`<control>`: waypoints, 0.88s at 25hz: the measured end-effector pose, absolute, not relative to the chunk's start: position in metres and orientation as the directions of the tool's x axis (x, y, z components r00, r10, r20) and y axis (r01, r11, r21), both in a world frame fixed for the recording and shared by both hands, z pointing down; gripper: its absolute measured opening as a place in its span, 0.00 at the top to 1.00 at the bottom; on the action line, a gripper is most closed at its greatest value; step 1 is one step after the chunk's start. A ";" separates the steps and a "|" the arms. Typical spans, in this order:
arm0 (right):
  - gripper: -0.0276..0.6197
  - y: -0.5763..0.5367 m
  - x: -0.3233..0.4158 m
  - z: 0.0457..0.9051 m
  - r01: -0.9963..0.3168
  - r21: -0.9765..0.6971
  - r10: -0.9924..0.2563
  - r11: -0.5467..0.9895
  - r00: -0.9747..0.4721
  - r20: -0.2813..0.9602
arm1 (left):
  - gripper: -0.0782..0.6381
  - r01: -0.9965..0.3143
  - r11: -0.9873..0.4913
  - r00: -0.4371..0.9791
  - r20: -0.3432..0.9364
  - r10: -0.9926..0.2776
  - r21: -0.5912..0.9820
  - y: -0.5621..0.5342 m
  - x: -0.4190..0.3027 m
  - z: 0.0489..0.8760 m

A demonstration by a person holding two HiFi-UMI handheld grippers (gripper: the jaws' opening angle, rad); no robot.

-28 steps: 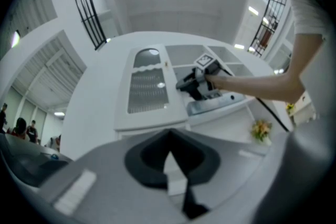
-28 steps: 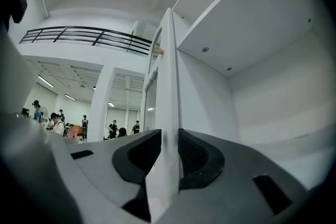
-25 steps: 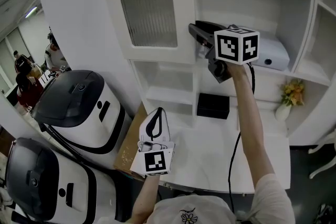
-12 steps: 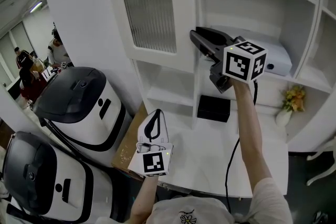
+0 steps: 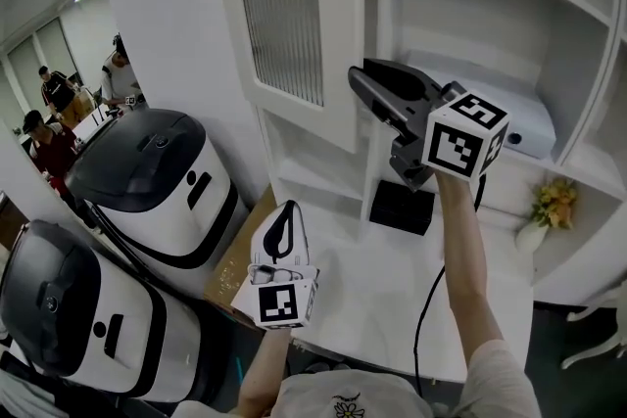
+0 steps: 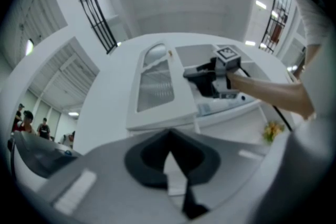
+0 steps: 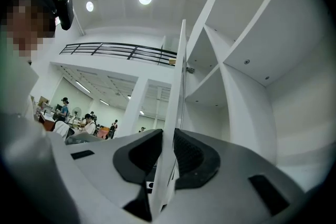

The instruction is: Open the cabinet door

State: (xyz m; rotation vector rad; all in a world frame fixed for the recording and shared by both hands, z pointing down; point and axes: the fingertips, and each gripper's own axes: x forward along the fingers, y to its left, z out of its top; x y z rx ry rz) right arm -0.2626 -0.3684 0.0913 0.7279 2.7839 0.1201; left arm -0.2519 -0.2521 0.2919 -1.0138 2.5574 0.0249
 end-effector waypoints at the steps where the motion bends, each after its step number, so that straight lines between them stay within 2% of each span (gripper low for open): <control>1: 0.85 -0.365 -0.262 0.091 0.479 0.153 0.503 0.864 -0.834 -0.229 | 0.88 -0.654 0.747 -0.671 -0.364 -0.646 -0.120 -0.250 -0.252 0.291; 10: 0.83 -0.316 -0.247 0.090 0.573 0.225 0.614 0.788 -0.755 -0.230 | 0.88 -0.571 0.808 -0.732 -0.354 -0.582 -0.147 -0.231 -0.246 0.294; 22: 0.82 -0.280 -0.246 0.089 0.573 0.213 0.609 0.791 -0.770 -0.192 | 0.88 -0.518 0.848 -0.763 -0.387 -0.518 -0.113 -0.194 -0.252 0.289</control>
